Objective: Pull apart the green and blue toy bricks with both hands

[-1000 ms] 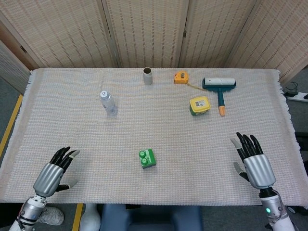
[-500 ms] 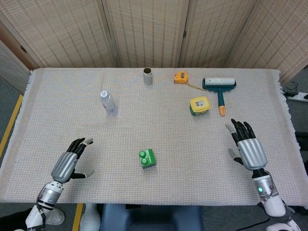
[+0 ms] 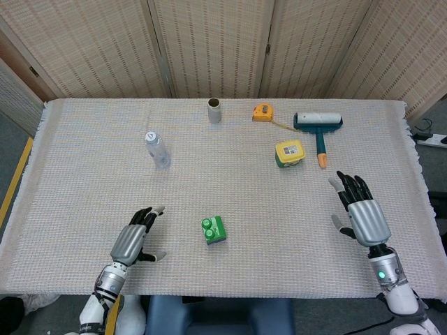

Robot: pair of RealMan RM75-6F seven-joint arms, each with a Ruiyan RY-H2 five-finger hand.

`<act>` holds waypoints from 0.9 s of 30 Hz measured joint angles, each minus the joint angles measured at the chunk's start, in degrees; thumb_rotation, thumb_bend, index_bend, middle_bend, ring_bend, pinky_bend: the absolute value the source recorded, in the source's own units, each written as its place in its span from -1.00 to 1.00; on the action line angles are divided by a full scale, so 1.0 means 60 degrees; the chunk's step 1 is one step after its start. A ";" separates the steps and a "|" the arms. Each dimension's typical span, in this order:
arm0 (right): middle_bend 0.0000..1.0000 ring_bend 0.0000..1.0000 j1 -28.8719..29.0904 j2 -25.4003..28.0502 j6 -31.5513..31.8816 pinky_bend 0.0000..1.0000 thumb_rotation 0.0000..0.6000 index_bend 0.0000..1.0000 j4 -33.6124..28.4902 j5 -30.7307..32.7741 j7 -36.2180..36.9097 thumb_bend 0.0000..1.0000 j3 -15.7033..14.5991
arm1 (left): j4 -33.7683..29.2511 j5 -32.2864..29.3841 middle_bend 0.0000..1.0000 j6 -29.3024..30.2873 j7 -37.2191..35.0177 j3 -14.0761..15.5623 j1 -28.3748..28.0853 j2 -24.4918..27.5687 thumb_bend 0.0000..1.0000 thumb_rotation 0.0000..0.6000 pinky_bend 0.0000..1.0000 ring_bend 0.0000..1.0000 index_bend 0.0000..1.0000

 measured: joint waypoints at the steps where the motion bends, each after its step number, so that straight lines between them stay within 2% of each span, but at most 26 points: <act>1: -0.99 -1.00 0.0014 0.0032 -0.0026 -1.00 1.00 -1.00 -0.0014 0.0013 0.0060 -0.19 -0.0008 | -0.0088 -0.0175 -0.58 -0.0013 0.0027 -0.0039 -0.0004 -0.0049 -0.61 1.00 -0.82 -0.87 -0.96; 6: -1.00 -1.00 0.0060 0.0127 -0.0064 -1.00 1.00 -1.00 -0.0062 0.0126 0.0164 -0.18 -0.0009 | -0.0380 -0.1095 -0.55 -0.0002 0.0537 -0.0407 -0.0137 -0.0569 -0.65 1.00 -0.81 -0.86 -0.96; 14: -1.00 -1.00 0.0064 0.0121 -0.0009 -1.00 1.00 -1.00 -0.0117 0.0230 0.0068 -0.19 -0.0023 | -0.0293 -0.2129 -0.53 -0.0319 0.0633 -0.0899 -0.0598 -0.1381 -0.69 1.00 -0.81 -0.86 -0.98; 24: -1.00 -1.00 0.0073 0.0499 -0.0205 -1.00 1.00 -1.00 -0.0415 0.0356 0.0234 -0.18 -0.0121 | 0.0169 -0.2556 -0.52 -0.0152 0.1301 -0.1102 -0.1098 -0.2447 -0.69 1.00 -0.84 -0.86 -0.94; 27: -1.00 -1.00 0.0057 0.0603 -0.0148 -1.00 1.00 -1.00 -0.0482 0.0333 0.0349 -0.18 -0.0133 | 0.0420 -0.2554 -0.51 0.0013 0.1343 -0.1221 -0.1200 -0.2777 -0.69 1.00 -0.92 -0.90 -0.94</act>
